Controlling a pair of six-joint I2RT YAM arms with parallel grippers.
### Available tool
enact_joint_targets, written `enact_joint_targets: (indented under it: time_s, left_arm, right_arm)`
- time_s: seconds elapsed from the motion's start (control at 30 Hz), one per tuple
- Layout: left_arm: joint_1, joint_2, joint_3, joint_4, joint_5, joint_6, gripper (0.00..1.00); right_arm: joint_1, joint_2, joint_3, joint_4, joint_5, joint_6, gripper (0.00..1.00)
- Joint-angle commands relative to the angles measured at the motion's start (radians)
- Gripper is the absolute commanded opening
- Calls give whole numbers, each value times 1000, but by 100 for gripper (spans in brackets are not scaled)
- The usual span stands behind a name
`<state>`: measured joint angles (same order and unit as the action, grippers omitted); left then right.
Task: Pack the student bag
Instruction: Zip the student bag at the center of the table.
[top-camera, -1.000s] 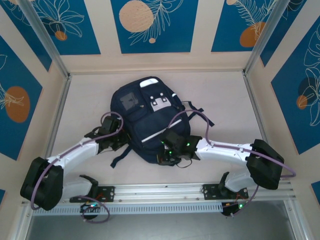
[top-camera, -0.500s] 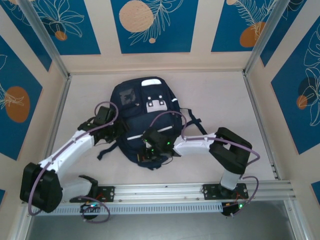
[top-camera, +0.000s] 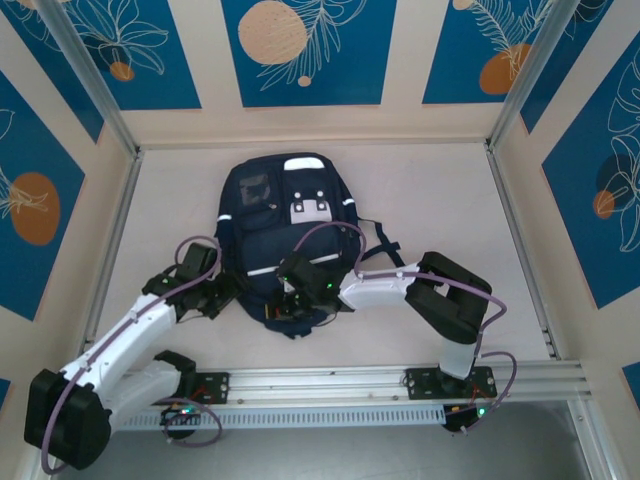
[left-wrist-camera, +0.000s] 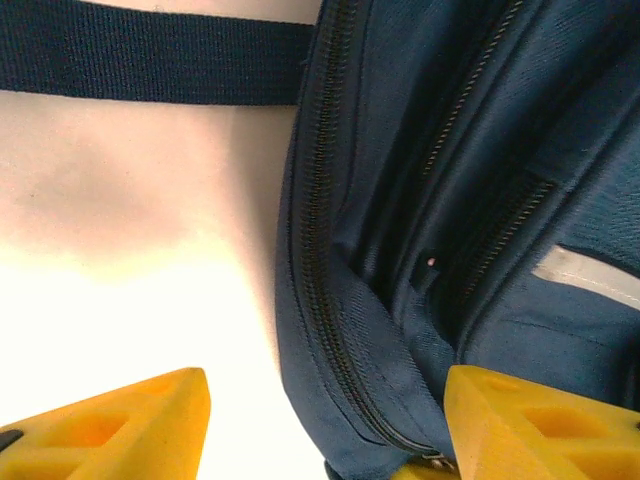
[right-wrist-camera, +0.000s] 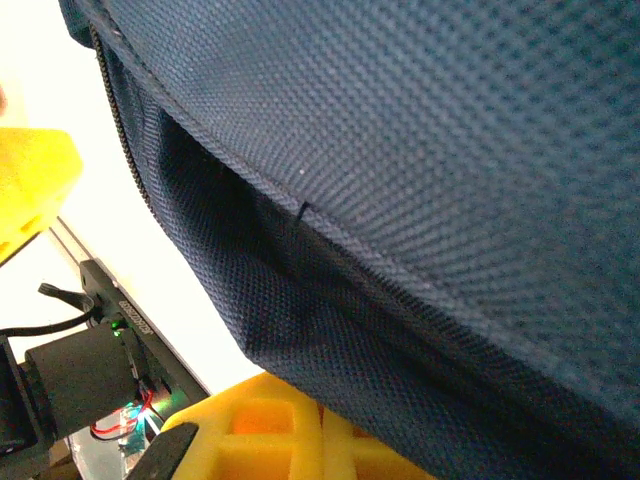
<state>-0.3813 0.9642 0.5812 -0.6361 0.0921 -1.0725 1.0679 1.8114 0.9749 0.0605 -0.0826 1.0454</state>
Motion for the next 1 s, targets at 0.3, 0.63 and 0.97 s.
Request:
enact_joint_targets:
  time_s: [0.3,0.63,0.97]
  left_arm:
    - [8,185,22,139,-86,20,28]
    - [18,232,51,119,-139,47,0]
    - [40,172,78,56,-171,70,0]
  right_arm:
    - [22,16,56,-169,73,-49,0]
    - [21,-114,28,-402,84,-163,0]
    - [-68,-269,-157,-429,78,-176,0]
